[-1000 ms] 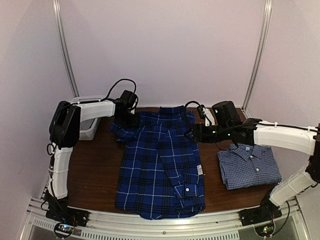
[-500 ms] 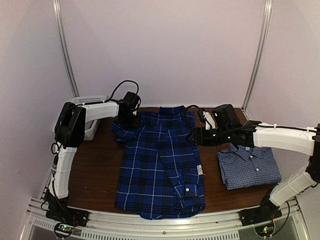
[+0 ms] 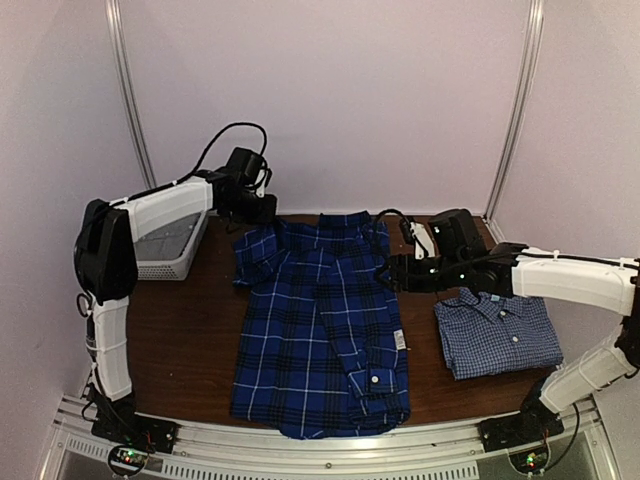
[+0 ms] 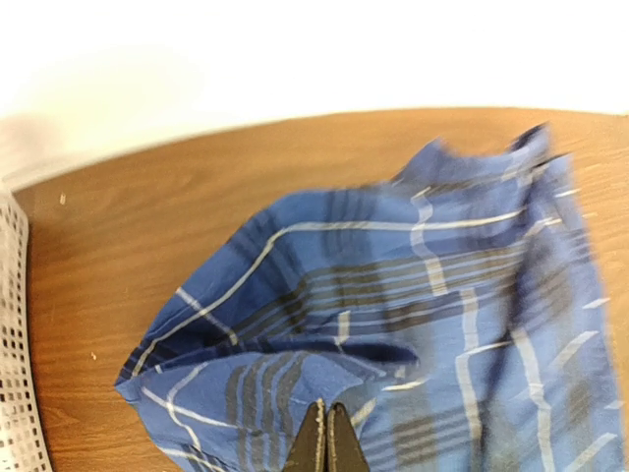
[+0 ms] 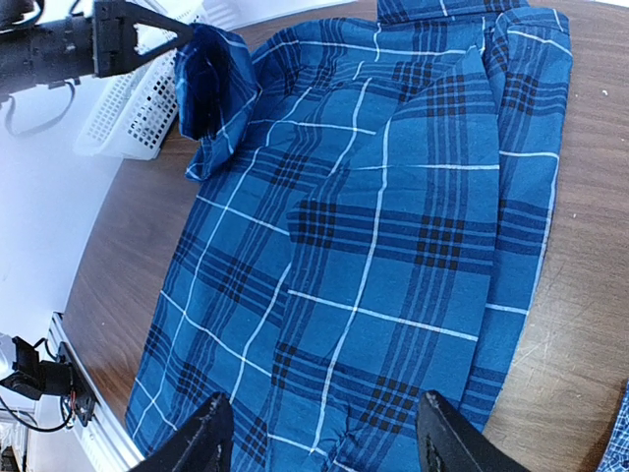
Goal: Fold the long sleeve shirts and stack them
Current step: Pick up the sleeve from the center of the board, then pass from the left arm to the right
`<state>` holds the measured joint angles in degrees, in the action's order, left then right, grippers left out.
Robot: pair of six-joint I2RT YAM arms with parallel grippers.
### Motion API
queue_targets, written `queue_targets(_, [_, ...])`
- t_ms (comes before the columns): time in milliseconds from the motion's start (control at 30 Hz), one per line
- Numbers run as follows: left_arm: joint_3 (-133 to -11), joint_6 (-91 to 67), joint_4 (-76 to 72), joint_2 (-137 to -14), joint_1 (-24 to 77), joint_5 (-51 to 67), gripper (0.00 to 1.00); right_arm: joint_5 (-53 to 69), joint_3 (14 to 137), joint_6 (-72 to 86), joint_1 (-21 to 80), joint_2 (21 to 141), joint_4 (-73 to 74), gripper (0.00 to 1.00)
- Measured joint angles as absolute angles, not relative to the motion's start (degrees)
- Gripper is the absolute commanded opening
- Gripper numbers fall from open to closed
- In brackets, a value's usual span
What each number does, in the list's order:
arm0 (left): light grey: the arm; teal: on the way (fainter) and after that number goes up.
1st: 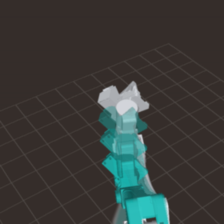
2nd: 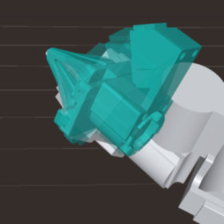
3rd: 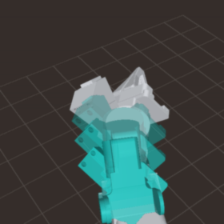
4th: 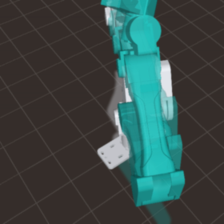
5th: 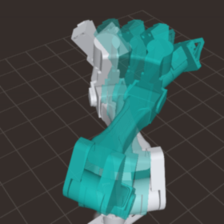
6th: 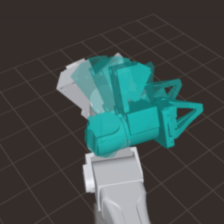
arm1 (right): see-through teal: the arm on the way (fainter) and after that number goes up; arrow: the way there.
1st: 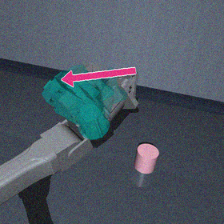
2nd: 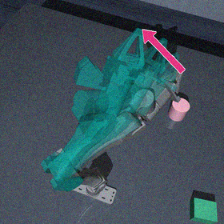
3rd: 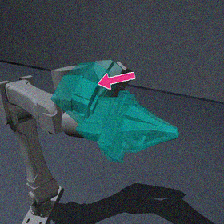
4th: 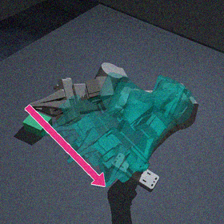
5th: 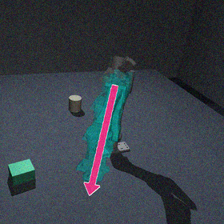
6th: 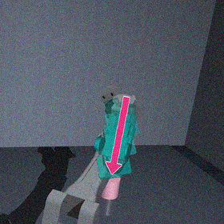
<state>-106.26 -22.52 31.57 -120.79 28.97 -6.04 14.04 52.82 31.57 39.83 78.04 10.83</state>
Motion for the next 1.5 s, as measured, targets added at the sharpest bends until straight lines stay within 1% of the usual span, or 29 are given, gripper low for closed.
queue_targets(200, [-104.99, -22.37, 31.42, -116.07, 29.8, 1.23, 0.0, 13.96, 52.86, 31.48, 39.83, 78.15, 10.81, 0.65])
queue_targets(300, [-103.7, -22.41, 31.46, -115.92, 31.09, 4.47, 0.0, 14.02, 52.86, 31.4, 39.83, 78.3, 10.7, 0.66])
queue_targets(400, [-102.45, -22.59, 31.9, -115.92, 32.73, 7.9, 0.0, 14.57, 52.86, 31.18, 39.83, 78.56, 9.58, 0.69])
queue_targets(567, [-102.08, -23.33, 32.1, -115.9, 34.63, 11.81, 0.0, 16.27, 53.43, 29.85, 40.21, 80.75, 4.84, 0.72])
queue_targets(1000, [-101.86, -24.34, 32.27, -115.74, 34.87, 14.83, 0.0, 18.81, 67.07, 27.33, 45.23, 103.98, -11.46, 0.72])
queue_targets(1167, [-101.86, -24.51, 32.6, -115.7, 34.87, 15.38, 0.0, 18.87, 73.65, 27.44, 45.91, 112.16, -15.18, 0.69])
queue_targets(1200, [-101.86, -24.53, 32.69, -115.7, 34.87, 15.46, 0.0, 18.94, 74.96, 27.53, 45.98, 113.69, -15.55, 0.67])
queue_targets(1267, [-101.86, -24.56, 32.82, -115.7, 34.87, 15.62, 0.0, 19.05, 77.25, 27.81, 46.02, 116.49, -16.1, 0.59])
queue_targets(1333, [-101.86, -24.58, 32.93, -115.7, 34.87, 15.73, 0.0, 19.11, 78.96, 28.23, 46.06, 118.43, -16.14, 0.47])
queue_targets(1400, [-101.86, -24.58, 33.1, -115.7, 34.87, 15.66, 0.0, 19.27, 80.42, 29.1, 46.13, 119.96, -16.05, 0.3])
queue_targets(1433, [-101.86, -24.58, 33.19, -115.7, 34.87, 15.62, 0.0, 19.35, 80.82, 29.06, 46.17, 120.31, -16.05, 0.24])
queue_targets(1500, [-101.86, -24.58, 33.34, -115.7, 34.87, 15.27, 0.04, 19.33, 81.14, 29.65, 46.28, 120.33, -15.7, 0.1])
